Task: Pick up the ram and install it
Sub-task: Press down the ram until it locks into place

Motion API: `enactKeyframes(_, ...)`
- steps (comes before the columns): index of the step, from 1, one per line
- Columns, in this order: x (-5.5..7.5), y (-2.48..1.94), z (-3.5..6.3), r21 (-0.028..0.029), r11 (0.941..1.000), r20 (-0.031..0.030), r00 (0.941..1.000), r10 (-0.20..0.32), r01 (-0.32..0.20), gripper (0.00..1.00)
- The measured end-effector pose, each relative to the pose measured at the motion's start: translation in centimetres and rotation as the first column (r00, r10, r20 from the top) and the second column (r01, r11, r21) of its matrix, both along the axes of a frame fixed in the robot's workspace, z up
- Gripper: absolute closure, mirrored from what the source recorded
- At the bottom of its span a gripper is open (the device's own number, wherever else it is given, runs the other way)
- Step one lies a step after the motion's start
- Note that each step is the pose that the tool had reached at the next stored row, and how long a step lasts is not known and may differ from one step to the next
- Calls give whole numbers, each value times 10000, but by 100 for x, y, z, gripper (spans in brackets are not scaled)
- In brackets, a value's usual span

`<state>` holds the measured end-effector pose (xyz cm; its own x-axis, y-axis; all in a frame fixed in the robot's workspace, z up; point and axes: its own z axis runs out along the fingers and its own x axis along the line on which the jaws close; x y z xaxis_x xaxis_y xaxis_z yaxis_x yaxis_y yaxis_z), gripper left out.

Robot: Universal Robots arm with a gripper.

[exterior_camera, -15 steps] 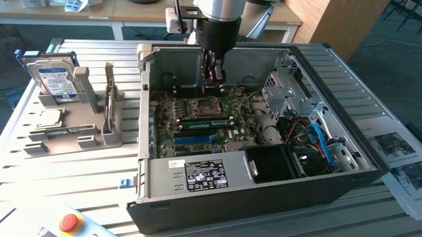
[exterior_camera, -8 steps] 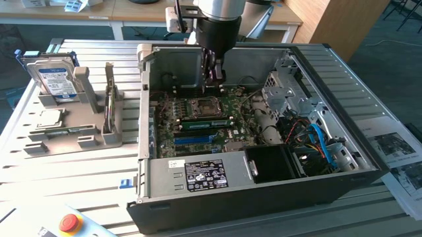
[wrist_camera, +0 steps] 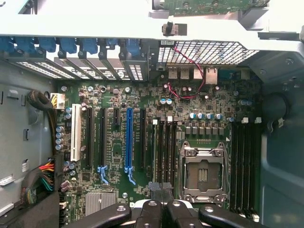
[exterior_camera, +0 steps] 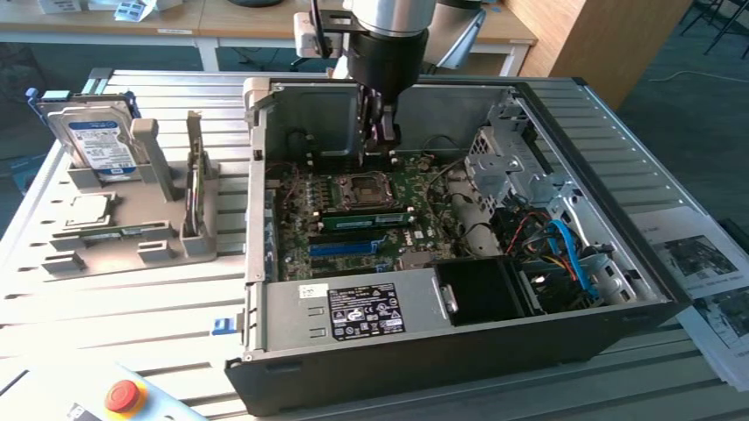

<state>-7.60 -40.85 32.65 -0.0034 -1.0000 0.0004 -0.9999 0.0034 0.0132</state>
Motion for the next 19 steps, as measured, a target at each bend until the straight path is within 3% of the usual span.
enactKeyframes(5, 0, 0, 0, -1, 9971, 0, 9971, -765, 765, 89)
enactKeyframes(10, 0, 0, -3, -1, 9862, -1, 9862, -1657, 1657, 89)
enactKeyframes(15, 0, 0, -7, -1, 9670, 0, 9670, -2547, 2547, 89)
enactKeyframes(19, 0, 0, -8, 1, 9459, 0, 9459, -3245, 3245, 89)
